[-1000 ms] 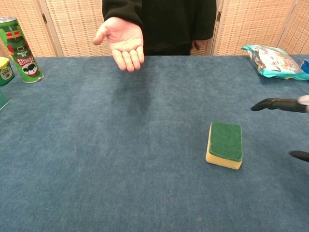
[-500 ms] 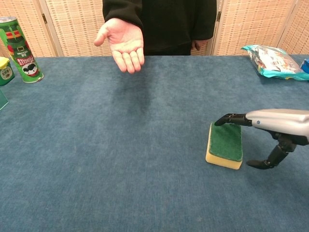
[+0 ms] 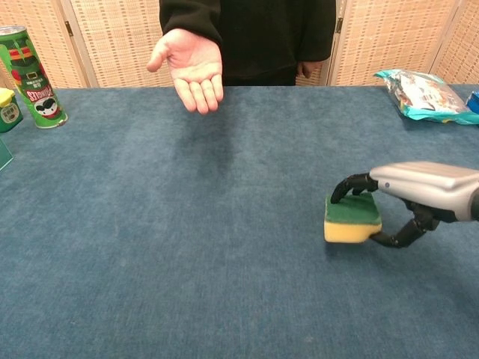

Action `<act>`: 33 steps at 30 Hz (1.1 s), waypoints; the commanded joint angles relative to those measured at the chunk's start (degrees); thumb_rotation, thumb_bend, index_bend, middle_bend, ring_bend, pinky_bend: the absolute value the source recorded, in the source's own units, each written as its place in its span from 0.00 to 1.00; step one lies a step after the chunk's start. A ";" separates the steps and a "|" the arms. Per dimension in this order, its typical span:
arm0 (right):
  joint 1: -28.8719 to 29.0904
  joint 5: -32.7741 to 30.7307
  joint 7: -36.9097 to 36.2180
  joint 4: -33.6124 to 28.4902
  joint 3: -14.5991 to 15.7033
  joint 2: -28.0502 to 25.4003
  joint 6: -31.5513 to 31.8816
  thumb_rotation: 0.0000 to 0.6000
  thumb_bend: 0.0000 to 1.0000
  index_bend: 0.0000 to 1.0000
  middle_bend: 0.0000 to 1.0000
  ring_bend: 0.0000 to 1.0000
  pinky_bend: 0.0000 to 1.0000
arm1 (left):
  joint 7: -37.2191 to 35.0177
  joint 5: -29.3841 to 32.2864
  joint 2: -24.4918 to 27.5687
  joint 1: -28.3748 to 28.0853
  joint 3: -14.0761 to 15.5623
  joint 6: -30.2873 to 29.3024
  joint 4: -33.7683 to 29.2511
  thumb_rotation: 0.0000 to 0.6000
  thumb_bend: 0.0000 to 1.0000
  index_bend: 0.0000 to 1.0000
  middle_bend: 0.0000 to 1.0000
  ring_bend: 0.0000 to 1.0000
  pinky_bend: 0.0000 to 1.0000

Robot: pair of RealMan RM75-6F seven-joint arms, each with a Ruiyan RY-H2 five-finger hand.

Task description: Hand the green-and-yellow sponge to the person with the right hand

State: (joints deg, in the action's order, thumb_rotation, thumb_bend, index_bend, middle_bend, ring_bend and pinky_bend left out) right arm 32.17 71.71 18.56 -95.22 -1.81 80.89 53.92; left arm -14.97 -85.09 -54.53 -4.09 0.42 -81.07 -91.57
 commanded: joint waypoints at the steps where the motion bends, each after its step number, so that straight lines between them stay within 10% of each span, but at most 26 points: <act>1: -2.76 6.37 -1.65 0.73 -0.15 1.15 7.68 1.00 0.50 0.58 0.56 0.41 0.43 | 0.37 0.55 -0.14 -0.25 -0.23 0.62 0.09 1.00 0.26 0.13 0.08 0.05 0.25; 9: -5.35 12.49 -5.71 -3.34 -1.98 -2.85 16.58 1.00 0.50 0.63 0.60 0.45 0.47 | 2.51 1.18 -0.73 -0.60 -0.45 1.43 -0.29 1.00 0.26 0.13 0.08 0.05 0.25; 16: -1.31 11.95 -8.06 -5.71 -10.42 -1.04 18.19 1.00 0.48 0.63 0.60 0.45 0.47 | 2.69 2.17 -1.24 -1.70 -0.72 3.83 -0.37 1.00 0.26 0.13 0.08 0.05 0.25; 25: 14.70 0.81 -3.03 7.62 -24.71 13.07 10.49 1.00 0.45 0.63 0.56 0.46 0.47 | -1.81 3.11 -0.57 -2.53 -1.04 6.18 1.47 1.00 0.26 0.13 0.08 0.05 0.25; 33: 22.95 -4.13 -7.06 21.15 -26.87 20.33 3.87 1.00 0.35 0.54 0.40 0.36 0.40 | -6.04 3.18 0.28 -2.37 -1.15 6.50 2.94 1.00 0.26 0.13 0.08 0.05 0.25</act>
State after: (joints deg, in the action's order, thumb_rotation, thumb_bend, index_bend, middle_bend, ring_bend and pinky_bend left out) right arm 52.47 69.52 13.59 -77.38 -27.79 98.81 60.60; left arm -20.68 -81.88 -54.41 -6.53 -0.68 -74.51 -88.85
